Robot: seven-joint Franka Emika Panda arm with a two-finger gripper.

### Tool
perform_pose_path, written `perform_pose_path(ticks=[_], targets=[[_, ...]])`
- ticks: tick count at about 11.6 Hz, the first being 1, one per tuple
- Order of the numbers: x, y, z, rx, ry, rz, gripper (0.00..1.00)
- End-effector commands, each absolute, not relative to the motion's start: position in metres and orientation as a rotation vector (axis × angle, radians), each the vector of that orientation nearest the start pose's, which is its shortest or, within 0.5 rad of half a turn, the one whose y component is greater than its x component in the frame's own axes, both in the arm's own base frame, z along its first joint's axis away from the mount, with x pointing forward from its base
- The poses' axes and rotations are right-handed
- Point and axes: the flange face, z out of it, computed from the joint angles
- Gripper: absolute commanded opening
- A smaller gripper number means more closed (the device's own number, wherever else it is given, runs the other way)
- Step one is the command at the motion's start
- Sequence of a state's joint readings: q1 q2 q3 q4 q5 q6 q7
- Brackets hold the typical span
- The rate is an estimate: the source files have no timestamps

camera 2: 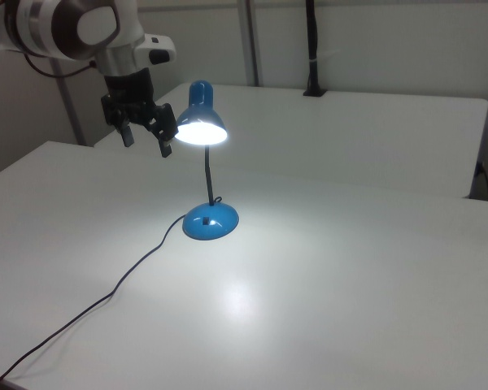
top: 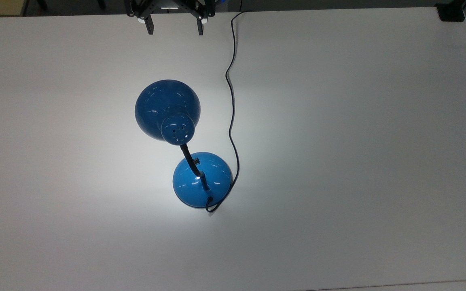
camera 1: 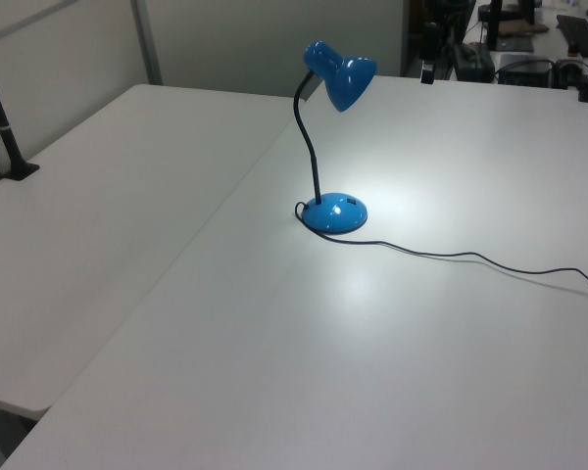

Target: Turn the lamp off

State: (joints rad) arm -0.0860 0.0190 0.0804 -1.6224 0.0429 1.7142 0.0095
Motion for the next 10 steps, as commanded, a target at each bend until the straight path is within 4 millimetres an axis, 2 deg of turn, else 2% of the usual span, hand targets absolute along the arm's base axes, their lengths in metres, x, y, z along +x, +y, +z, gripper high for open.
perform_pose_path(ticks=[1, 8, 9, 10], targets=[[0.576, 0.005, 0.602, -3.076, 0.029, -0.122, 1.00], [0.575, 0.003, 0.602, -3.077, -0.010, -0.119, 1.00], [0.575, 0.001, 0.593, -3.082, -0.218, -0.097, 1.00], [0.573, -0.002, 0.581, -3.070, -0.511, -0.062, 1.00]])
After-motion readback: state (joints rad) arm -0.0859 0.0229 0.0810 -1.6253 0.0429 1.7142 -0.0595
